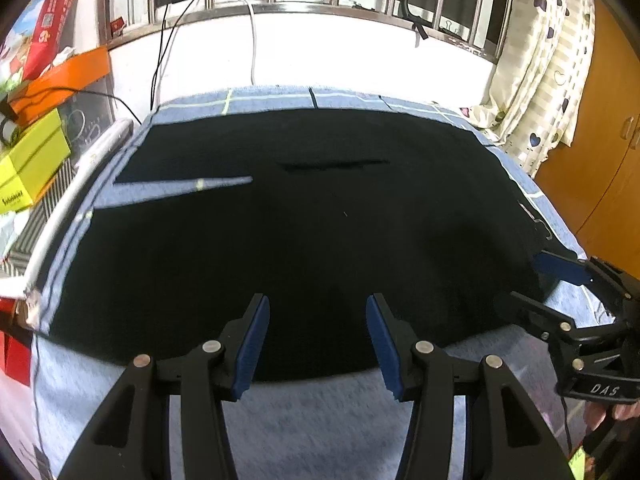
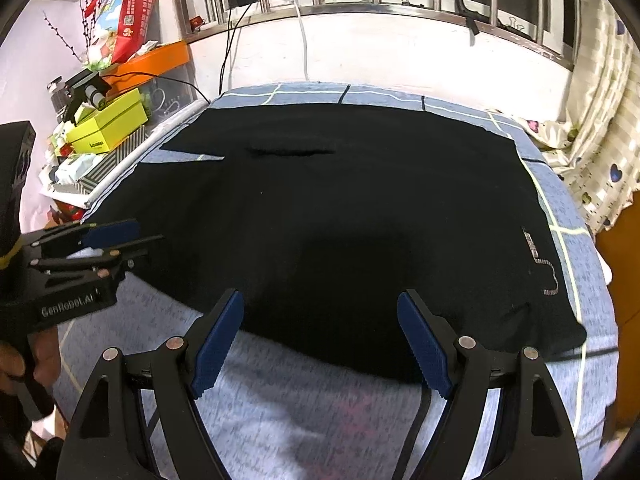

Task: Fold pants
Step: 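Lower both grippers onto the black pants edge and close on it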

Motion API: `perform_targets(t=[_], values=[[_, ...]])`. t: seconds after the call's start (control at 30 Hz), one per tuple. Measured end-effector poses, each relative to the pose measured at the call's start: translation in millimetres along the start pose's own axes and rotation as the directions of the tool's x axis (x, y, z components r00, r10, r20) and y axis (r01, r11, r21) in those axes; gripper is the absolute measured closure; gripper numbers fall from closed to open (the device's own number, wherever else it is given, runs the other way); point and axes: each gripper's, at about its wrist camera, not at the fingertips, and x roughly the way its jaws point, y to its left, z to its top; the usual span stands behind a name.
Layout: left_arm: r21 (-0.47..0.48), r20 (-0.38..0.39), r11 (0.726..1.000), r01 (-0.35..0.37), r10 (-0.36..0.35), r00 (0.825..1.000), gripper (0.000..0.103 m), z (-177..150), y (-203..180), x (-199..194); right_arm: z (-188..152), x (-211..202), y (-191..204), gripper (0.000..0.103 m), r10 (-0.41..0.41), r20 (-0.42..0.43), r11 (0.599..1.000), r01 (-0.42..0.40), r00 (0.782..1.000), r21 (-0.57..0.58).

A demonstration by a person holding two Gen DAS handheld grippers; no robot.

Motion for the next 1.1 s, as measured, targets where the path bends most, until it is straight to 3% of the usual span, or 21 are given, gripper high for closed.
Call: perform_targets(t=[0.4,1.1], values=[[0.051,0.066,0.998,-0.036,0.033,0.997,0.050,68.6,37.9,24.3,68.2,22.9,-19.7,0.024,0.061,0.069,0.992,-0.053,0.996,-0.114],[0.165,0.028,0.984,-0.073,0.069,0.997,0.050,187.0,93.5,147.5,203.2,162.5,-99.3,0.024,0.089,-0.033,0.984,-0.093,0.996,-0.152]])
